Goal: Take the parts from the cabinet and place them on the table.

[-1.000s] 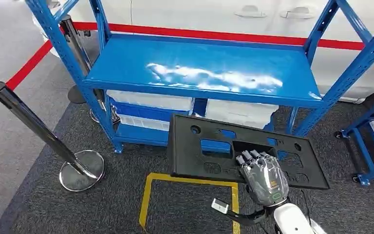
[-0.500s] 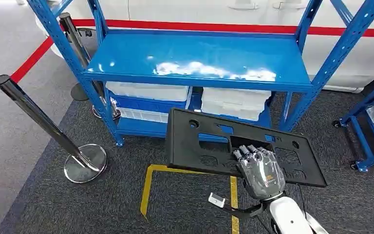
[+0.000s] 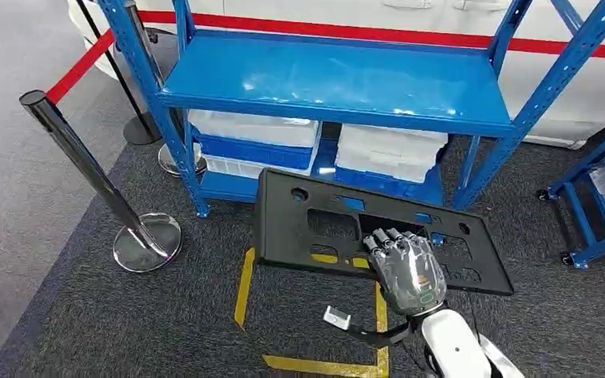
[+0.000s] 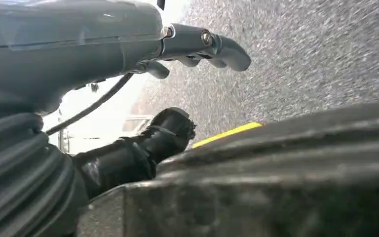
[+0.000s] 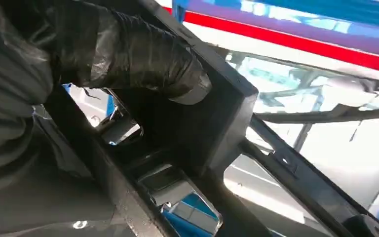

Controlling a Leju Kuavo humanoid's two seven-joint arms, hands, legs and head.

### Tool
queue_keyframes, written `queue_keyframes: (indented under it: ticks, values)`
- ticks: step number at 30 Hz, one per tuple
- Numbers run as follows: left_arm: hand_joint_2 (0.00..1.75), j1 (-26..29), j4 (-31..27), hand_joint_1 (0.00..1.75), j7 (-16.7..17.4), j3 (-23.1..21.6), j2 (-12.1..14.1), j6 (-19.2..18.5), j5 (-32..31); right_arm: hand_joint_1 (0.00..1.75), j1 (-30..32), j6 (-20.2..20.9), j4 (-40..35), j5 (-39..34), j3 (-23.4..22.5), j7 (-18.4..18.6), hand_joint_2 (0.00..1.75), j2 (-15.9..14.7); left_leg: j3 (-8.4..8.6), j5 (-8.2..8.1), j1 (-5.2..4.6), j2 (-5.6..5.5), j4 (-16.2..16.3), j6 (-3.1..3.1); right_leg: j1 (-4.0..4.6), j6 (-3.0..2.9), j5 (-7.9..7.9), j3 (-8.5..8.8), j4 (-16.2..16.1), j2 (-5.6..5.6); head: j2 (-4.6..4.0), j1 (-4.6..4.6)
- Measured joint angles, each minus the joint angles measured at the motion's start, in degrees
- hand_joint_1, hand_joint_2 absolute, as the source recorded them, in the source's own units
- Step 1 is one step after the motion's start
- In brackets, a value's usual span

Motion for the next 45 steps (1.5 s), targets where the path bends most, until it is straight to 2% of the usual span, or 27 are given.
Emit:
queue_keyframes:
  ticks: [2, 4, 5, 6, 7, 10, 11, 13, 15, 16, 17, 18, 20, 21, 22, 25, 26, 28, 31, 33, 35, 36, 37, 40, 41, 43, 45]
  values:
    - [1.75, -0.1, 0.0, 0.00, 0.0, 0.0, 0.0, -0.2, 0.2, 1.75, -0.4, 0.3, 0.2, 0.0, 0.3, 0.0, 1.75, 0.0, -1.75, 0.86, -0.05, -0.68, 0.7, -0.10, 0.04, -0.09, 0.98, 0.44, 3.2, 0.09, 0.00, 0.00]
    - [1.75, -0.2, 0.0, 0.00, -0.1, -0.2, 0.0, -0.3, 0.2, 1.75, -0.7, 0.4, 0.4, -0.1, 0.7, 0.0, 1.75, 0.2, -3.27, 1.57, -0.06, -1.69, 1.3, -0.35, 0.04, -0.57, 4.82, 5.57, -2.8, 0.58, 0.00, 0.00]
    - [1.75, -0.3, 0.0, 0.00, -0.2, -0.5, 0.0, -0.3, 0.2, 1.75, -0.8, 0.4, 0.4, -0.1, 0.8, 0.0, 1.75, 0.2, -3.72, 1.79, -0.05, -2.15, 1.7, -0.56, 0.12, -1.07, 5.71, 9.26, -8.0, 2.03, 0.00, 0.00]
    - [1.75, -0.4, 0.0, 0.00, -0.3, -0.6, -0.2, -0.3, 0.2, 1.75, -1.1, 0.4, 0.4, -0.1, 1.0, 0.0, 1.75, 0.2, -4.44, 1.96, 0.08, -2.38, 2.0, -0.82, 0.18, -1.75, 4.03, 11.65, -11.9, 4.74, 0.00, 0.00]
    - [1.75, -0.5, 0.0, 0.00, -0.4, -0.7, -0.2, -0.3, 0.2, 1.75, -1.1, 0.4, 0.4, -0.1, 1.1, 0.0, 1.75, 0.2, -4.68, 2.30, 0.02, -2.77, 2.3, -1.05, 0.19, -1.65, 3.83, 12.59, -13.9, 5.18, 0.00, -0.02]
    - [1.75, -0.6, 0.0, 0.00, -0.4, -0.7, -0.2, -0.3, 0.2, 1.75, -1.6, 0.5, 0.4, -0.1, 1.4, 0.0, 1.75, 0.3, -5.19, 3.87, 0.22, -4.61, 1.7, -2.33, 0.57, -1.89, 4.49, 12.26, -14.2, 3.18, 0.00, 0.02]
    - [1.75, -0.7, 0.0, 0.00, -0.4, -0.8, 0.0, -0.3, 0.1, 1.75, -1.6, 0.5, 0.5, -0.1, 1.4, 0.0, 1.75, 0.3, -5.65, 3.27, 0.07, -4.07, 2.2, -2.57, -0.55, -2.33, 5.21, 12.11, -14.9, 1.92, 0.00, 0.04]
    - [1.75, -0.7, 0.1, 0.00, -0.3, -0.8, 0.0, -0.3, 0.3, 1.75, -1.7, 0.5, 0.5, -0.1, 1.6, 0.0, 1.75, 0.4, -7.14, -1.91, 0.05, -1.04, 6.7, -3.21, -0.13, -2.97, 6.03, 11.34, -15.1, 0.66, 0.00, -0.07]
    - [1.75, -0.8, 0.1, 0.00, -0.5, -0.8, 0.0, -0.4, 0.2, 1.75, -1.7, 0.5, 0.6, -0.1, 1.6, 0.0, 1.75, 0.4, -9.10, -7.06, 0.08, -0.18, 15.3, -3.74, -0.07, -2.94, 6.51, 10.37, -15.1, -0.82, 0.00, -0.13]
    - [1.75, -0.8, 0.1, 0.00, -0.8, -0.8, 0.0, -0.5, 0.3, 1.75, -1.7, 0.5, 0.7, -0.3, 1.7, 0.0, 1.75, 0.4, -9.34, -7.49, 0.09, -0.11, 18.2, -3.96, -0.09, -2.91, 6.72, 9.97, -15.0, -1.61, 0.00, -0.13]
    - [1.75, -0.8, 0.1, 0.00, -1.1, -0.8, 0.0, -0.6, 0.4, 1.75, -1.7, 0.6, 0.7, -0.4, 1.8, 0.0, 1.75, 0.4, -8.82, -6.04, 0.11, 0.01, 19.1, -4.10, -0.11, -2.80, 6.94, 9.50, -14.9, -2.37, 0.00, -0.13]
    - [1.75, -0.8, 0.1, 0.00, -1.5, -0.8, 0.0, -0.9, 0.4, 1.75, -1.7, 0.6, 0.7, -0.5, 1.9, 0.0, 1.75, 0.4, -7.45, -3.84, 0.16, 0.20, 17.7, -4.19, -0.15, -2.70, 7.12, 9.09, -14.7, -3.08, 0.00, -0.13]
    - [1.75, -0.7, 0.1, 0.00, -1.6, -0.8, 0.1, -1.6, 0.8, 1.75, -1.7, 0.9, 0.7, -0.7, 1.9, 0.0, 1.75, 0.4, -1.79, -0.17, 0.30, 1.43, 9.0, -4.15, -0.24, -2.50, 7.24, 8.57, -14.2, -4.26, 0.00, -0.13]
    - [1.75, -0.6, 0.1, 0.00, -1.5, -0.8, 0.1, -2.0, 0.7, 1.75, -1.8, 1.0, 0.7, -1.0, 1.9, 0.0, 1.75, 0.4, 0.85, -1.15, 0.19, 3.36, 3.9, -4.10, -0.05, -2.33, 7.32, 8.41, -14.0, -4.80, 0.00, -0.13]
    - [1.75, -0.4, 0.1, 0.00, -1.5, -0.8, 0.2, -2.4, 0.7, 1.75, -1.9, 1.1, 0.7, -1.1, 1.9, 0.0, 1.75, 0.4, 2.14, -1.61, -0.57, 3.62, 2.0, -3.60, 0.09, -1.88, 7.55, 8.20, -13.9, -5.22, 0.00, -0.13]
    - [1.75, -0.3, 0.1, 0.00, -1.4, -0.8, 0.2, -3.0, 0.5, 1.75, -2.3, 1.6, 0.7, -1.5, 2.0, 0.0, 1.75, 0.4, 1.34, -1.96, -0.58, 2.39, 1.1, -2.84, 0.28, -0.93, 8.29, 7.78, -13.9, -6.63, 0.00, -0.13]
    - [1.75, -0.3, 0.1, 0.00, -1.4, -0.8, 0.2, -3.1, 0.5, 1.75, -2.5, 1.7, 0.7, -1.6, 2.0, 0.0, 1.75, 0.4, 1.75, -1.76, -0.11, 1.76, 0.0, -2.05, 0.32, -0.67, 7.91, 7.39, -13.6, -6.79, 0.00, -0.13]
    - [1.75, -0.4, 0.1, 0.00, -1.4, -0.8, 0.0, -3.3, 0.4, 1.75, -2.8, 1.8, 0.7, -1.9, 2.0, 0.0, 1.75, 0.4, 1.32, -1.08, -0.04, 1.15, 0.0, -0.77, -0.15, -0.37, 4.51, 5.70, -9.5, -1.68, 0.00, -0.09]
    - [1.75, -0.4, 0.1, 0.00, -1.3, -0.9, 0.0, -3.5, 0.4, 1.75, -2.7, 1.9, 0.8, -2.2, 2.2, -0.1, 1.75, 0.5, 0.49, -0.63, -0.22, -0.34, 0.4, -0.10, 0.05, -0.18, -0.65, 0.06, 3.3, 0.28, 0.00, -0.09]
    - [1.75, -0.5, 0.2, 0.00, -1.2, -0.9, 0.0, -3.9, 0.4, 1.75, -2.8, 2.0, 0.9, -2.3, 2.3, 0.0, 1.75, 0.5, 0.19, -0.64, -0.25, -1.78, 0.9, -0.10, 0.13, -0.41, 1.60, 0.65, 2.5, 0.40, 0.00, -0.07]
    - [1.75, -0.7, 0.2, 0.00, -1.1, -0.9, 0.0, -4.7, 0.4, 1.75, -2.9, 2.2, 0.9, -2.5, 2.3, 0.0, 1.75, 0.5, 0.18, -0.74, -0.28, -3.29, 1.4, -0.20, 0.34, -1.14, 6.82, 5.32, -6.7, 1.32, 0.00, -0.07]
    - [1.75, -0.9, 0.2, 0.00, -1.0, -0.9, 0.0, -5.0, 0.4, 1.75, -3.1, 2.4, 0.9, -2.6, 2.4, -0.1, 1.75, 0.5, -0.03, -0.87, -0.23, -3.93, 1.7, -0.28, 0.33, -1.71, 8.06, 7.10, -11.1, 3.32, 0.00, -0.07]
    - [1.75, -1.2, 0.2, 0.00, -0.9, -0.9, 0.0, -5.2, 0.3, 1.75, -3.2, 2.6, 0.9, -2.8, 2.4, -0.1, 1.75, 0.5, -0.55, -0.98, -0.61, -4.21, 2.2, -0.51, 0.11, -1.88, 7.59, 7.51, -11.7, 4.63, 0.00, -0.11]
    - [1.75, -1.4, 0.2, 0.00, -0.9, -1.1, 0.0, -5.6, 0.2, 1.75, -3.6, 2.7, 0.9, -3.2, 2.6, -0.1, 1.75, 0.5, -1.57, -0.43, 0.08, -5.81, 2.0, -1.37, 0.43, -1.76, 7.16, 7.64, -12.8, 3.16, 0.00, -0.04]
    - [1.75, -1.5, 0.2, 0.00, -1.1, -1.4, 0.1, -5.8, 0.1, 1.75, -3.7, 2.8, 0.9, -3.4, 2.6, -0.1, 1.75, 0.6, -1.85, -0.48, -0.45, -6.18, 2.0, -1.73, -0.43, -2.08, 7.46, 7.94, -13.7, 2.40, 0.00, -0.09]
    - [1.75, -1.4, 0.1, 0.00, -1.7, -2.0, 0.2, -7.2, -0.3, 1.75, -4.0, 3.0, 0.9, -3.7, 2.7, -0.2, 1.75, 0.7, -2.88, -2.78, -0.49, -1.56, 5.0, -2.66, -0.55, -2.34, 7.71, 8.45, -14.3, 1.10, 0.00, -0.13]
    - [1.75, -1.6, 0.0, 0.00, -1.9, -2.5, 0.4, -8.1, -0.8, 1.75, -4.3, 3.3, 0.9, -4.2, 2.7, -0.4, 1.75, 0.7, -7.27, -7.21, -0.27, -0.43, 13.9, -3.39, -0.50, -2.46, 7.69, 8.40, -14.2, -0.54, 0.00, -0.11]
